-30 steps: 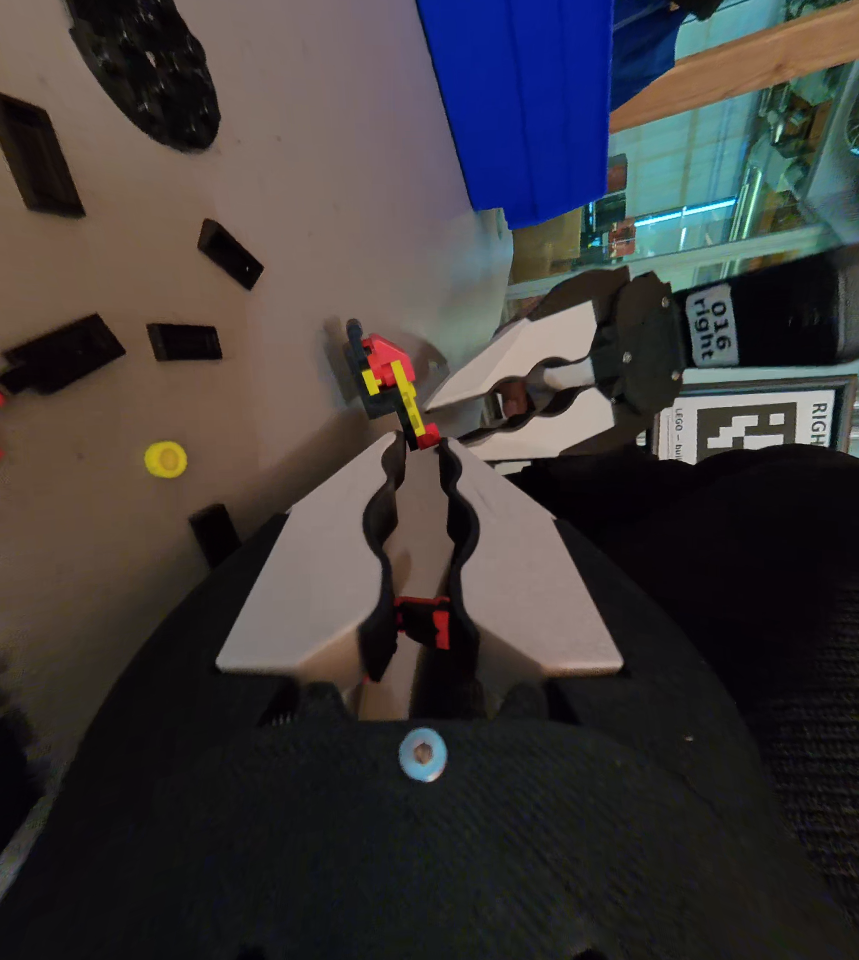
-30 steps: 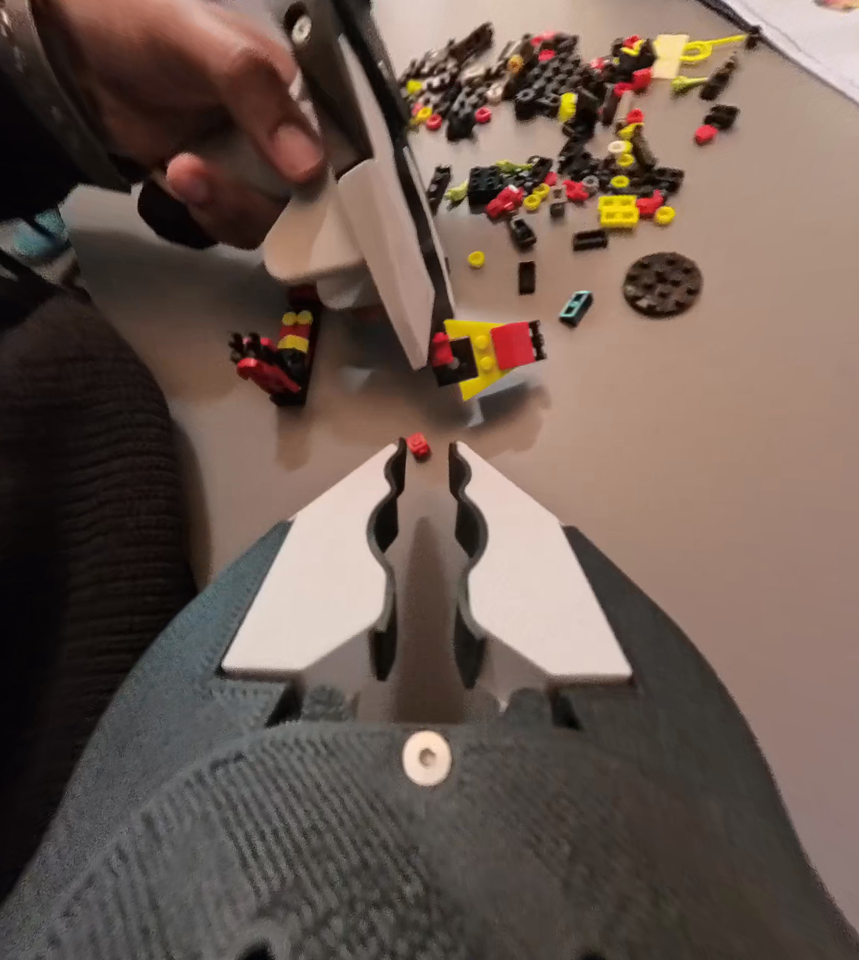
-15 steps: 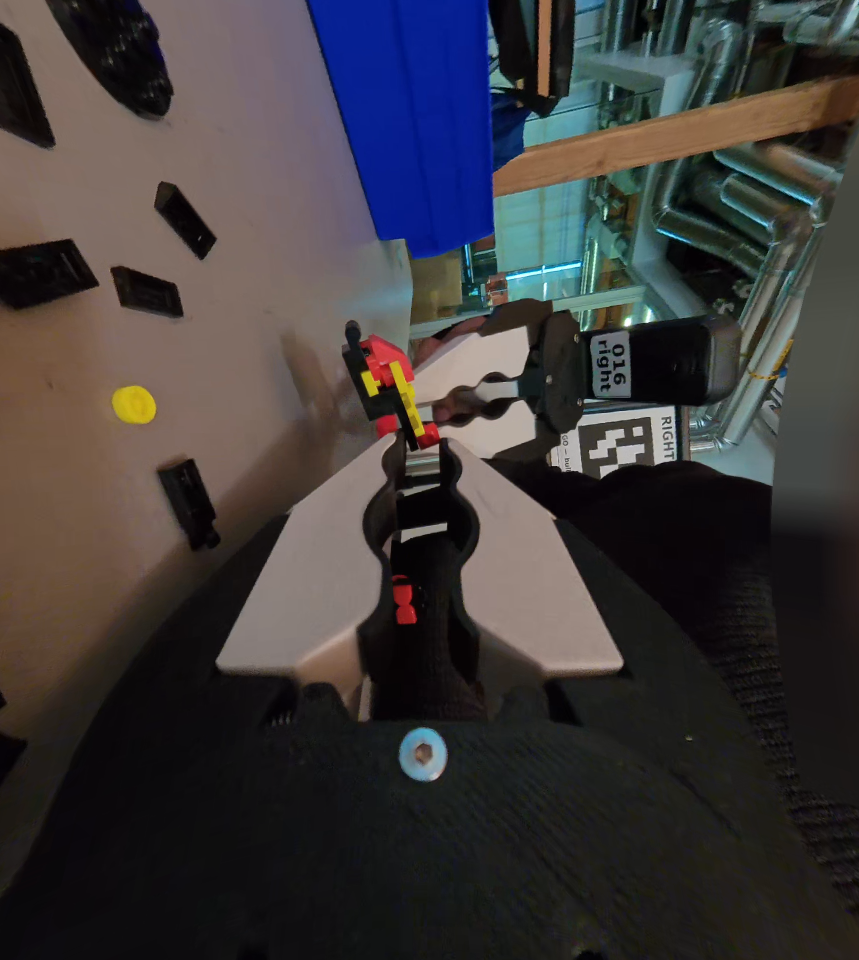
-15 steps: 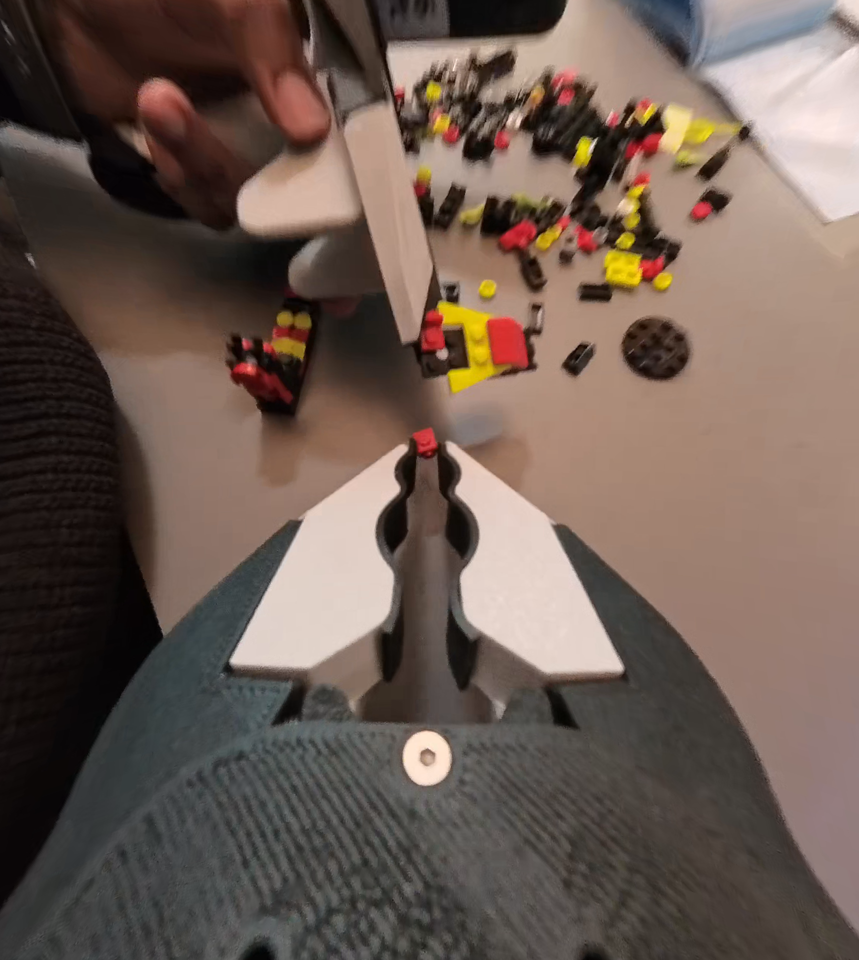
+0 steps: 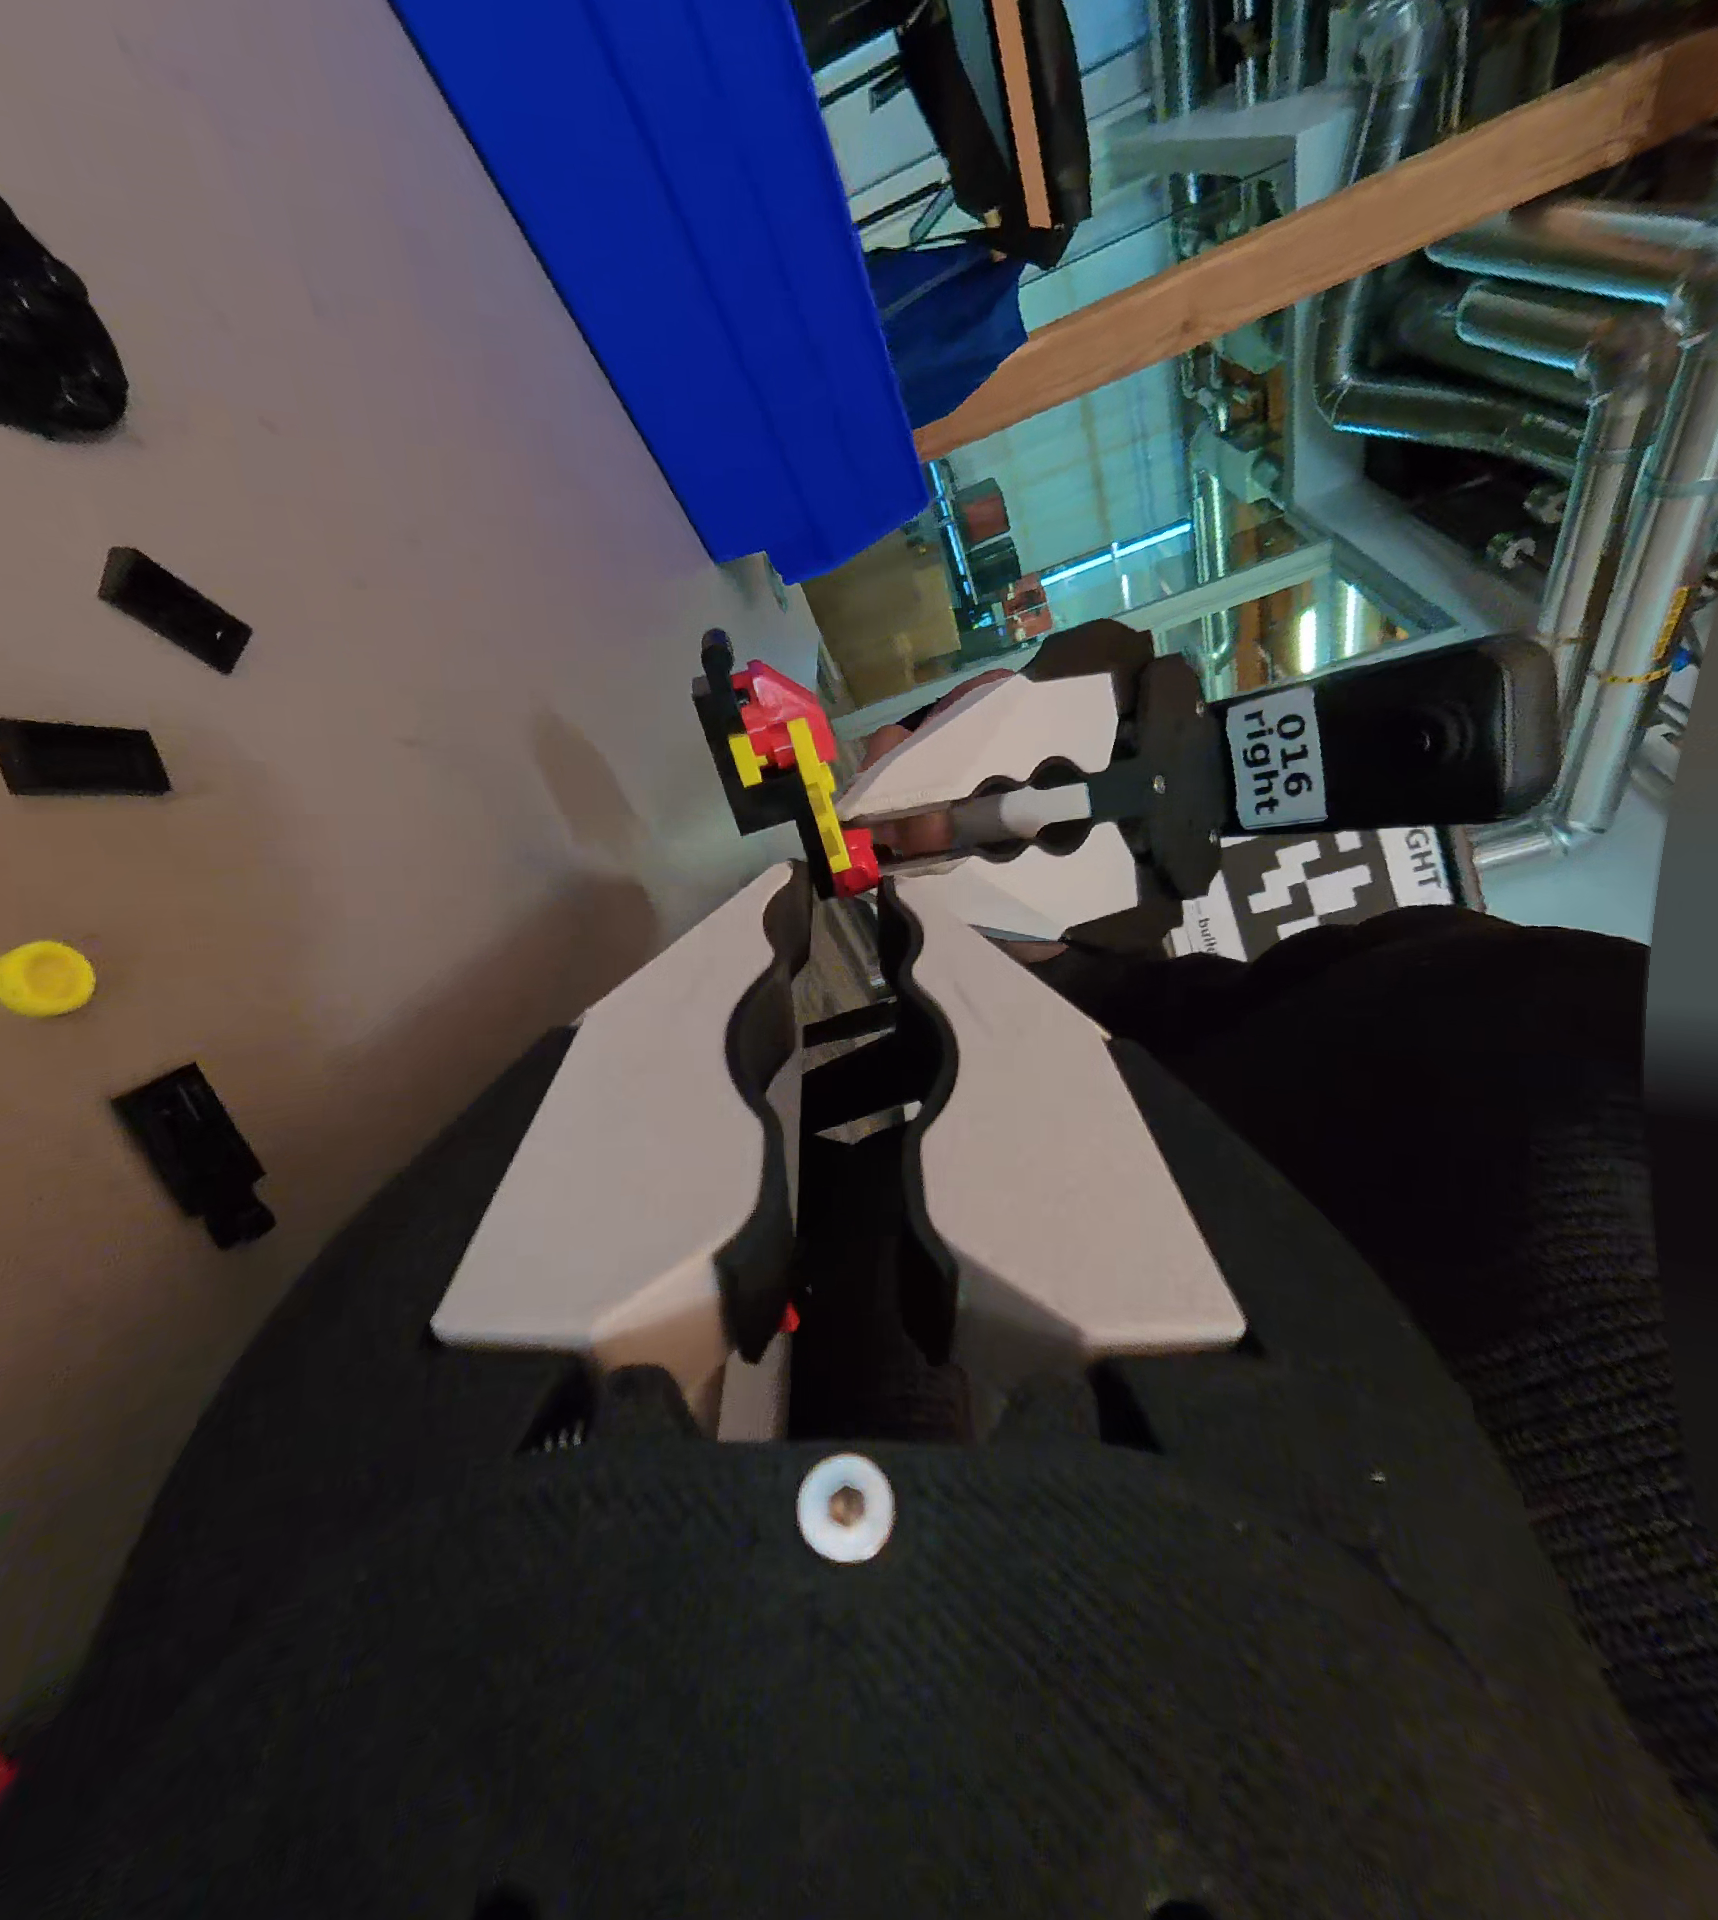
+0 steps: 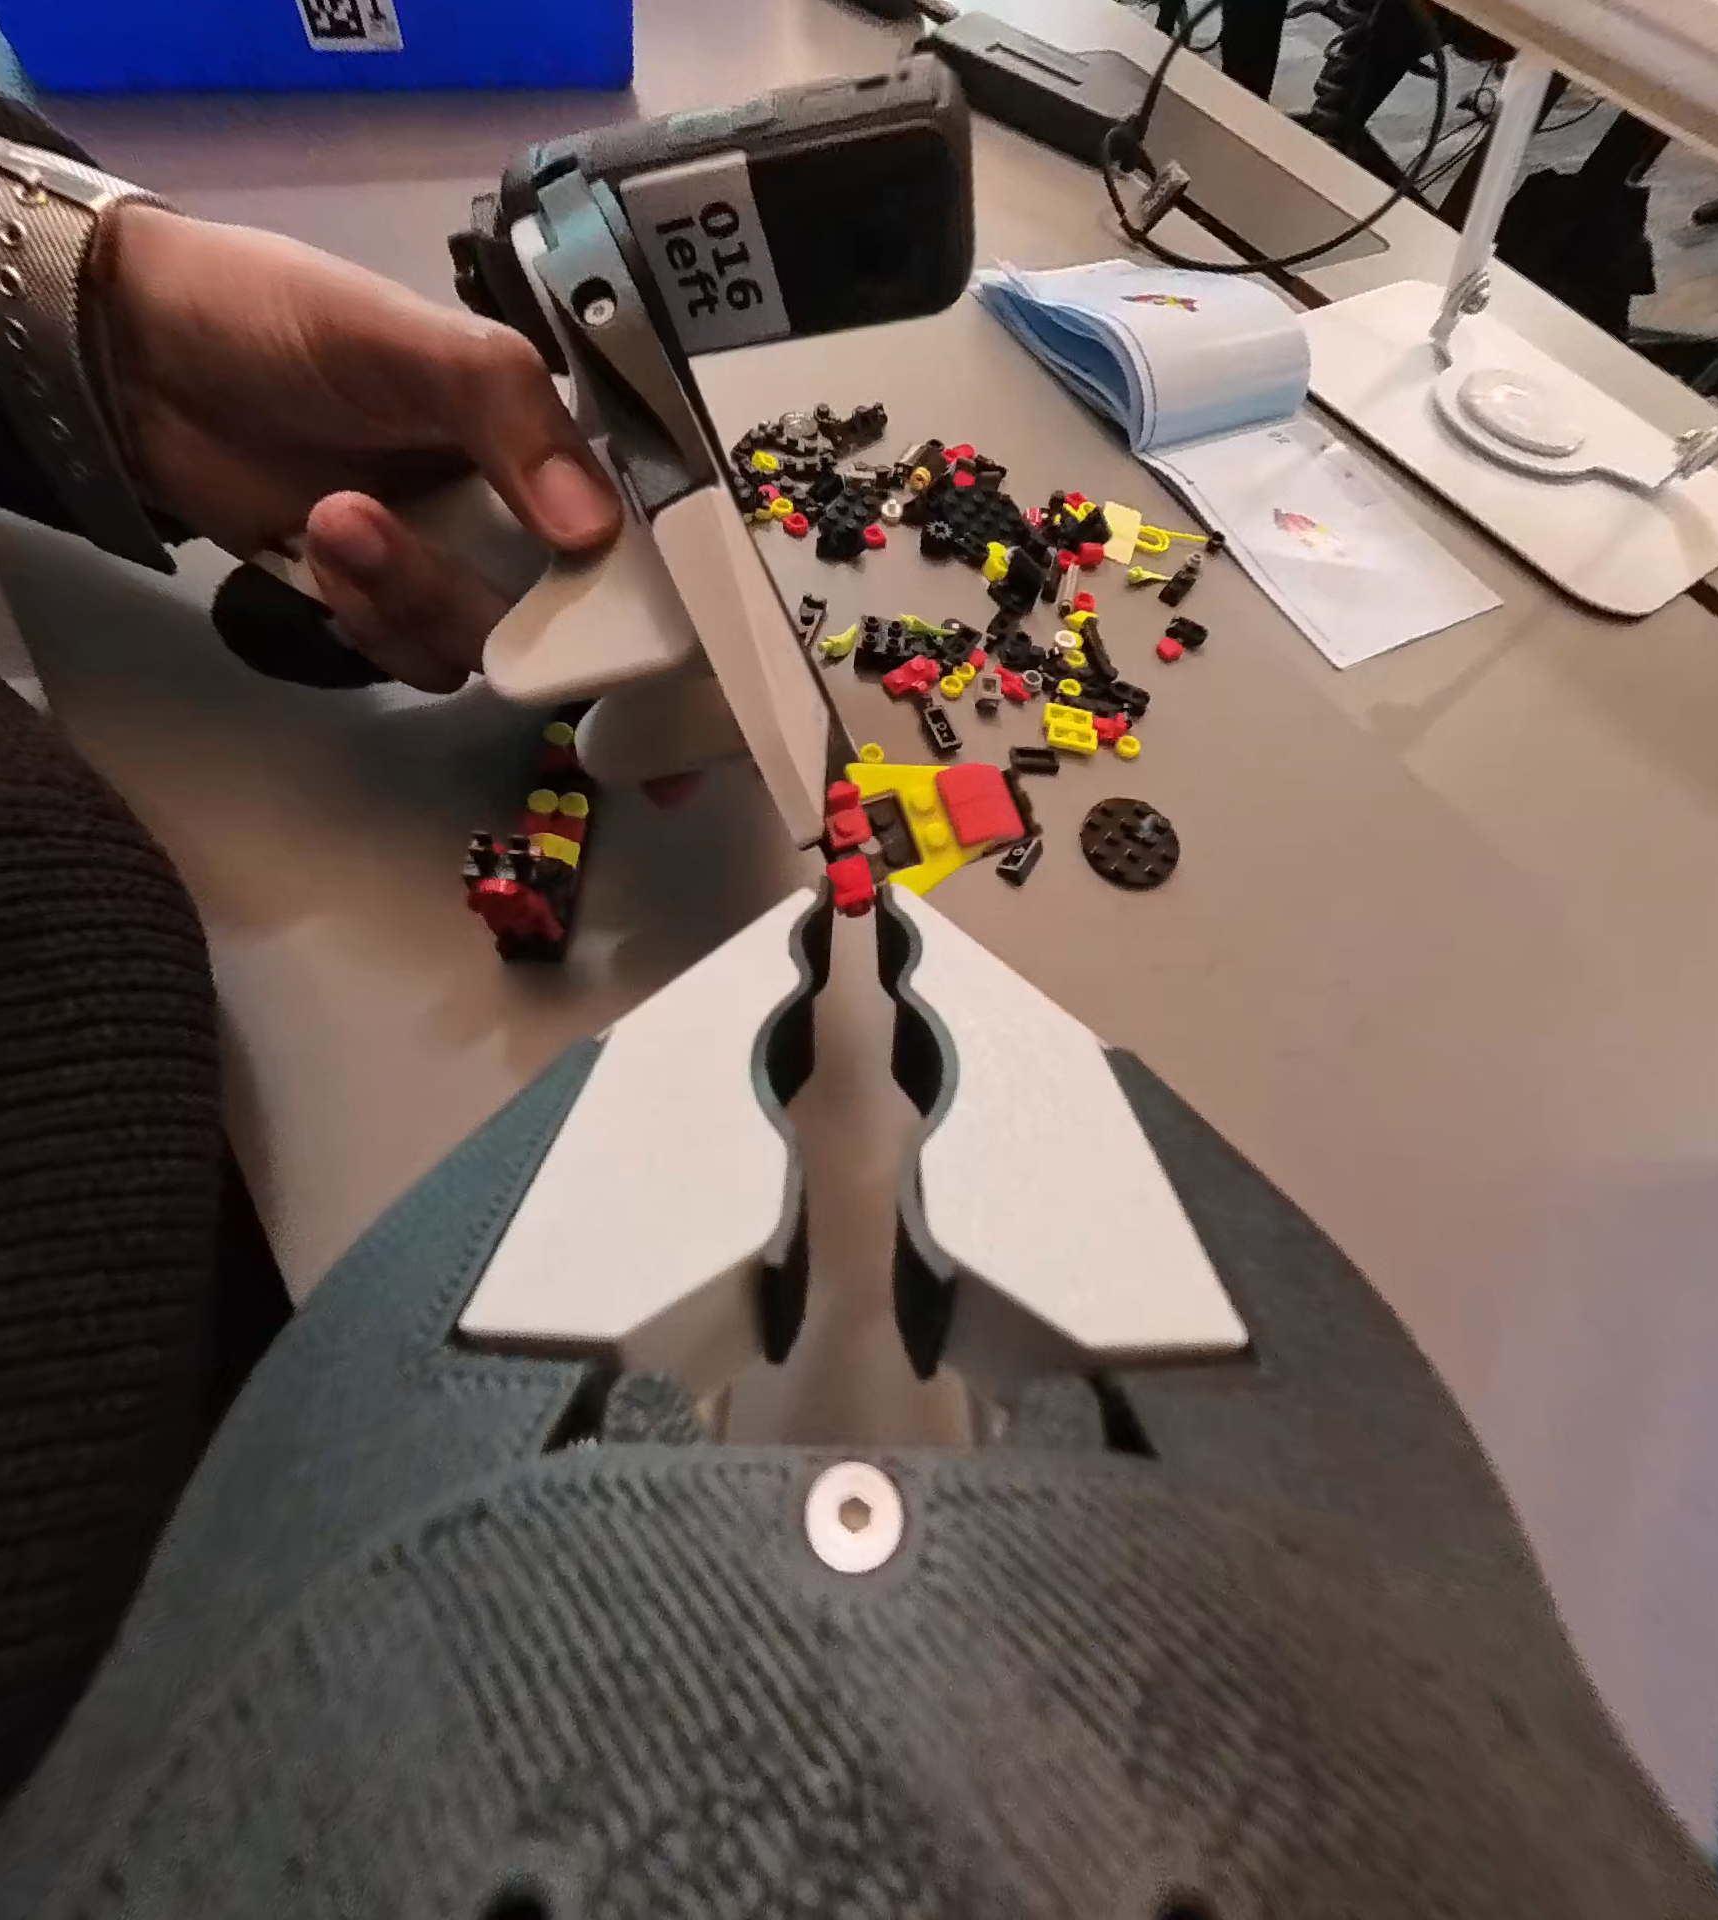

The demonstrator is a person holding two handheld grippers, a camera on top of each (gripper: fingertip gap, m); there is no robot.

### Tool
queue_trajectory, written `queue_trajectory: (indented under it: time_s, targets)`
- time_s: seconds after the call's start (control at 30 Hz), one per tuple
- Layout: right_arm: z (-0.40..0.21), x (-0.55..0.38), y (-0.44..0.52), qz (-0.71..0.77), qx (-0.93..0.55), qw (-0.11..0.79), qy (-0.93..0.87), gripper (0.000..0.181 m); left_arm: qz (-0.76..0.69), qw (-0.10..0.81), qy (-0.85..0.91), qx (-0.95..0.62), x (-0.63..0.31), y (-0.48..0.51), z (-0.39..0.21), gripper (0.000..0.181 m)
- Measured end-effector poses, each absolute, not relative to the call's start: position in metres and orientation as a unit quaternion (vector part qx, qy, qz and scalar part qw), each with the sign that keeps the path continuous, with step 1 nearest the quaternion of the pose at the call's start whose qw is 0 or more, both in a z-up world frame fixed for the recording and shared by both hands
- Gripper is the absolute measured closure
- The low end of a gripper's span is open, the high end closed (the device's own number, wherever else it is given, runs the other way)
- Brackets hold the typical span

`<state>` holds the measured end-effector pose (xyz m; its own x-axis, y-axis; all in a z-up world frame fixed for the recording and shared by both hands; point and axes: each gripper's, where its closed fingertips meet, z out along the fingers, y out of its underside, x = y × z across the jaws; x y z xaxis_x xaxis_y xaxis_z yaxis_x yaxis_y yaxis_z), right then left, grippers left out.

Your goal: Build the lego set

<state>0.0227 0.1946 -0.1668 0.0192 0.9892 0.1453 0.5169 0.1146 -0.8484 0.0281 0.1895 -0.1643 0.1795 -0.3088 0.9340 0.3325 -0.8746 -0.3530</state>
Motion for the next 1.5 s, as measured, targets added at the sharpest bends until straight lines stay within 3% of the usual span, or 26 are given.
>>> queue_trajectory:
  time_s: [0.57, 0.6, 0.8, 1.07, 1.2, 1.5]
  targets:
    - [-0.163, 0.025, 0.193, 0.3, -0.585, 0.396, -0.642, 0.175, -0.588, 0.294, 0.064, -0.751, 0.034, 0.186, -0.162, 0.171]
    - [-0.162, 0.025, 0.193, 0.304, -0.584, 0.396, -0.64, 0.175, -0.584, 0.297, 0.066, -0.753, 0.034, 0.186, -0.162, 0.179]
    - [-0.163, 0.026, 0.192, 0.305, -0.582, 0.393, -0.643, 0.175, -0.586, 0.299, 0.068, -0.75, 0.034, 0.186, -0.162, 0.179]
    - [-0.161, 0.027, 0.194, 0.301, -0.582, 0.398, -0.642, 0.175, -0.631, 0.312, 0.048, -0.708, 0.036, 0.186, -0.152, 0.158]
    - [-0.158, 0.026, 0.193, 0.298, -0.576, 0.406, -0.644, 0.175, -0.621, 0.335, 0.034, -0.707, 0.034, 0.19, -0.153, 0.17]
    - [-0.158, 0.026, 0.192, 0.284, -0.573, 0.41, -0.65, 0.175, -0.625, 0.344, 0.023, -0.701, 0.033, 0.191, -0.154, 0.171]
